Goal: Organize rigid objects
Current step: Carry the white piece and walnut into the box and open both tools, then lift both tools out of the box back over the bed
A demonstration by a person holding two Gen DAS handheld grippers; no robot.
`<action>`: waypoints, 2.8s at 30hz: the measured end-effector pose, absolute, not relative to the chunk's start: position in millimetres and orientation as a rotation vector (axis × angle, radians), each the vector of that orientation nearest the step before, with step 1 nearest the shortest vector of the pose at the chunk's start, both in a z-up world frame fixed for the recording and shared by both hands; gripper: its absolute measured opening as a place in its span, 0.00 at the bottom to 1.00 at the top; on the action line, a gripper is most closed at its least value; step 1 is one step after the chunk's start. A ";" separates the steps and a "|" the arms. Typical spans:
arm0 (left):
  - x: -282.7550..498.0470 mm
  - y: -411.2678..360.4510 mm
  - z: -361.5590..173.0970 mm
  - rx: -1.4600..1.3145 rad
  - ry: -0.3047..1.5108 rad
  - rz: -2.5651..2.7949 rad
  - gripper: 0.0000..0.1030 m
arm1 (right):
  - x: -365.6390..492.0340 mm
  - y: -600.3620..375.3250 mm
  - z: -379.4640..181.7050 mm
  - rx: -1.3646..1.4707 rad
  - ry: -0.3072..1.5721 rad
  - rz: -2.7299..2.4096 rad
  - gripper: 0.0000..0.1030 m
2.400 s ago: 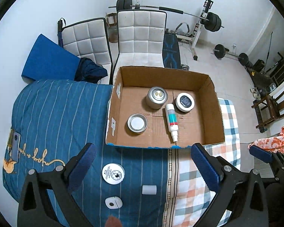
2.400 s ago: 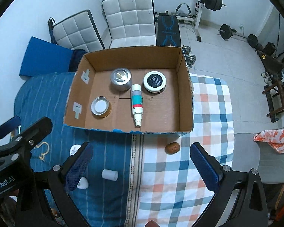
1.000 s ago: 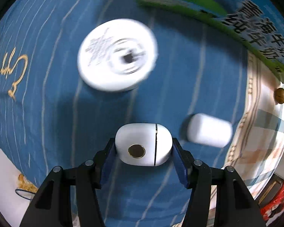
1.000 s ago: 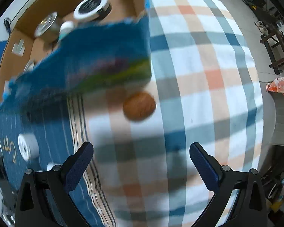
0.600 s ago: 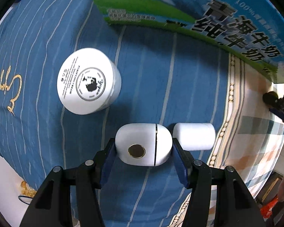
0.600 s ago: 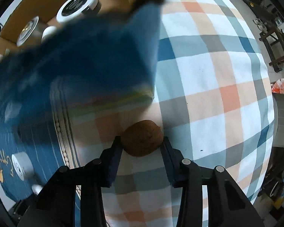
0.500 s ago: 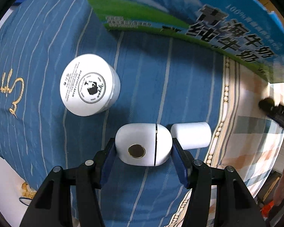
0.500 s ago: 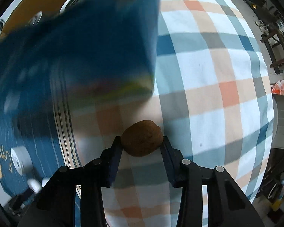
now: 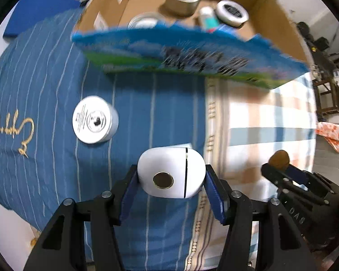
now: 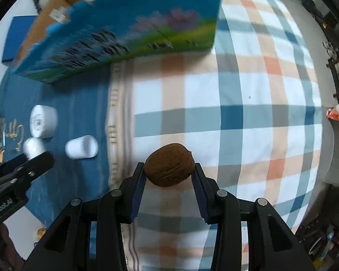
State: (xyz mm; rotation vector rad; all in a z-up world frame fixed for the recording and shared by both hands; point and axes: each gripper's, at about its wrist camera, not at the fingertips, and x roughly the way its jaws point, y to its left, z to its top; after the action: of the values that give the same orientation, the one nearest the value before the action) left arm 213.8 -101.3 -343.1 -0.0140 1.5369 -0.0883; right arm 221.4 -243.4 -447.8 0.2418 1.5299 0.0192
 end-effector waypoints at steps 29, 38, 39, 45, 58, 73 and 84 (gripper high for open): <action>488.5 -62.5 -363.9 0.064 1.551 -0.052 0.53 | 467.6 -252.5 -417.0 0.230 1.533 -0.028 0.42; 522.6 -56.0 -423.1 0.065 1.716 -0.006 0.53 | 503.1 -247.1 -480.6 0.197 1.667 -0.078 0.42; 524.1 -55.8 -426.5 0.062 1.725 -0.006 0.53 | 505.8 -246.1 -485.1 0.194 1.674 -0.082 0.42; 522.6 -55.6 -445.8 0.082 1.794 0.007 0.53 | 512.0 -244.5 -498.8 0.177 1.699 -0.092 0.43; 506.3 -38.5 -439.7 0.029 1.838 0.018 0.54 | 508.7 -252.2 -489.5 0.173 1.687 -0.084 0.56; 429.3 -19.1 -350.1 -0.027 1.641 -0.021 0.88 | 458.1 -241.8 -423.1 0.151 1.585 -0.044 0.79; 400.5 -38.6 -288.5 -0.015 1.443 -0.036 0.89 | 413.8 -235.3 -382.6 0.130 1.517 -0.026 1.00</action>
State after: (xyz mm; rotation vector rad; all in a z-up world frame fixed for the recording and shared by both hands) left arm 400.5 -38.6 -288.5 -0.0149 1.4426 -0.0362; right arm 413.8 -235.3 -382.6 0.1299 1.5171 -0.0260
